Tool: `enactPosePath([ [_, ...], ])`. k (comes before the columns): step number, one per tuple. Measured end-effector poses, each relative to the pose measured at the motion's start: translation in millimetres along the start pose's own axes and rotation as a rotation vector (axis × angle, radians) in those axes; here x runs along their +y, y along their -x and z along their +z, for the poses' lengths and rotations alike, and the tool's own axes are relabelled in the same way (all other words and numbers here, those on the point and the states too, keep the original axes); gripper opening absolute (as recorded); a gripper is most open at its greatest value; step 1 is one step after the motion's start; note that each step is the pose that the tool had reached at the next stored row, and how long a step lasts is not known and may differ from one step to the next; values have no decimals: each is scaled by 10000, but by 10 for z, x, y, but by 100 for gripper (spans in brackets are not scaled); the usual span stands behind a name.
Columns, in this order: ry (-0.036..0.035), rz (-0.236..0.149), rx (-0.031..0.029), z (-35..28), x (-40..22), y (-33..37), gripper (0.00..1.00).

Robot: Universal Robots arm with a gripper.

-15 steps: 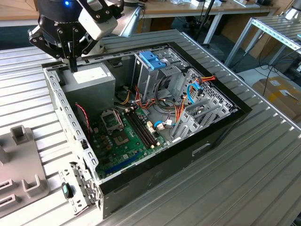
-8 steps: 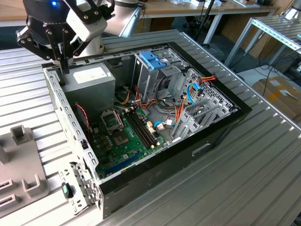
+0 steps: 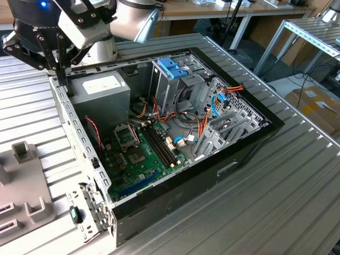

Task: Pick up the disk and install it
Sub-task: 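Reach for the disk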

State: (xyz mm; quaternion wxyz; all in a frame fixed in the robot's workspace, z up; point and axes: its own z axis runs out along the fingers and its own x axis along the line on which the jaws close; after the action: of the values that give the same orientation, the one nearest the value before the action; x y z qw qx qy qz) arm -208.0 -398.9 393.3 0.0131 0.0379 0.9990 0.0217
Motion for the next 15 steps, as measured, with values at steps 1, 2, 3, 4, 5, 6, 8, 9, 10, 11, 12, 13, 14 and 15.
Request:
enactPosePath([
  [1, 0, 0, 0, -1, -2, -22, 11],
  [2, 0, -1, 0, -2, -5, -63, 11],
  [3, 1, 0, -1, -3, -9, -113, 11],
  [4, 0, 0, -1, -3, -10, -135, 11],
  [5, 0, 0, 0, -4, -12, -159, 11],
  [6, 0, 0, 0, -5, -14, -184, 11],
  [8, -1, 0, 0, -7, -17, -229, 11],
  [9, -1, -1, 0, -7, -19, -253, 11],
  [10, 0, -1, -1, -8, -21, -281, 11],
  [11, 0, -1, -1, -8, -23, -305, 11],
  [12, 0, 0, -1, -9, -26, -338, 11],
  [13, 1, 0, -1, -10, -27, -360, 11],
  [14, 1, 0, -1, -10, -30, -392, 11],
  [15, 1, 0, -1, -11, -32, -417, 11],
])
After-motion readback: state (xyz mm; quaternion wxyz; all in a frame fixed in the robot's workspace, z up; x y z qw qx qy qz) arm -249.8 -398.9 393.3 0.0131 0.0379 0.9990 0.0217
